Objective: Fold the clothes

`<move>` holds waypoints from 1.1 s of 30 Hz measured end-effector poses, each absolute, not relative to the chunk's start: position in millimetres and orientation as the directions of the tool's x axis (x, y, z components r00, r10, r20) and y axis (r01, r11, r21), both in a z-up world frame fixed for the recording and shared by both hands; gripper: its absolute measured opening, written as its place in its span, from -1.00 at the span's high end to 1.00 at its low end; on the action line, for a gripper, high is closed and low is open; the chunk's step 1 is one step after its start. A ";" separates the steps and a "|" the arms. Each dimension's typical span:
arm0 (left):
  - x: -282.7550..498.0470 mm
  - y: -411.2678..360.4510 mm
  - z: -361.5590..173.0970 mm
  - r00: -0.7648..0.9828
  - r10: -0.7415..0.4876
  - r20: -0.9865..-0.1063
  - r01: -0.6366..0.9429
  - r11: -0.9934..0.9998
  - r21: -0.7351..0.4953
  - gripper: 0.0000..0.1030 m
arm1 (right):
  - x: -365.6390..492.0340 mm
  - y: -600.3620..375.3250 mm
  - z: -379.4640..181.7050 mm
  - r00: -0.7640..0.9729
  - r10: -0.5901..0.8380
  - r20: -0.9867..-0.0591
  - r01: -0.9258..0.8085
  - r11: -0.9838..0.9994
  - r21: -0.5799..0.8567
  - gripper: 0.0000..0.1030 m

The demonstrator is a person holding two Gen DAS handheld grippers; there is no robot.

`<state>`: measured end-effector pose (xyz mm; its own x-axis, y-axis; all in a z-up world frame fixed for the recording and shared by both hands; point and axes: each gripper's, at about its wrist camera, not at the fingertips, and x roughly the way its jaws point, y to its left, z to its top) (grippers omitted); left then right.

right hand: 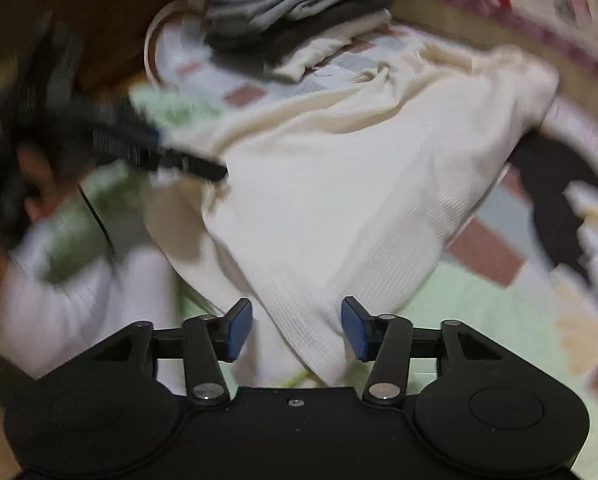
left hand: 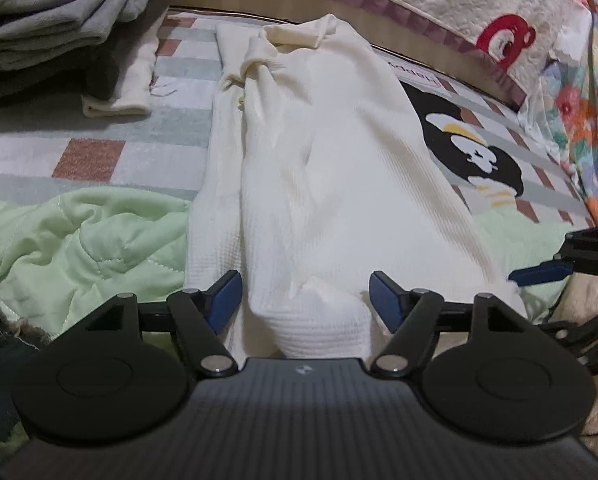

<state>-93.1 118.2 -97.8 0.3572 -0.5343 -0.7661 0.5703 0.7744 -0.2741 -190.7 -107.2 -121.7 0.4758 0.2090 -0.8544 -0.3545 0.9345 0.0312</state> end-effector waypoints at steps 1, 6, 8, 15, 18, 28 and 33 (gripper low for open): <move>-94.8 118.6 -97.1 0.359 -0.529 -0.769 0.578 0.773 -0.262 -0.26 | -193.4 -99.9 -125.4 0.473 0.160 -0.866 -0.375 0.926 -0.034 -0.11; -90.1 136.6 -99.7 0.363 -0.477 -0.801 0.527 0.814 -0.245 0.71 | -200.4 -104.5 -125.4 0.513 0.156 -0.844 -0.376 0.925 -0.057 0.88; -89.5 152.5 -96.5 0.363 -0.507 -0.782 0.482 0.820 -0.308 0.71 | -203.5 -116.0 -117.5 0.512 0.205 -0.834 -0.359 0.933 0.009 0.90; -104.0 175.7 -87.2 0.412 -0.467 -0.783 0.445 0.853 -0.274 0.29 | -213.1 -127.3 -125.6 0.424 0.289 -0.858 -0.305 0.938 0.165 0.90; -111.0 178.9 -82.1 0.434 -0.463 -0.773 0.472 0.848 -0.243 0.24 | -215.7 -127.4 -122.7 0.412 0.370 -0.833 -0.304 0.917 0.257 0.90; -110.2 162.4 -94.8 0.389 -0.482 -0.785 0.491 0.830 -0.266 0.06 | -217.2 -131.8 -135.6 0.413 0.241 -0.878 -0.206 0.964 0.168 0.00; -110.0 159.2 -98.3 0.388 -0.461 -0.798 0.491 0.836 -0.244 0.83 | -206.3 -136.0 -153.7 0.401 0.250 -0.882 -0.148 0.967 0.206 -0.17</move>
<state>-110.0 159.2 -98.3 0.3880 -0.4605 -0.7983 0.4913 0.8362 -0.2436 -206.3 -136.0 -153.7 0.4008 0.2496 -0.8815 -0.1484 0.9671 0.2064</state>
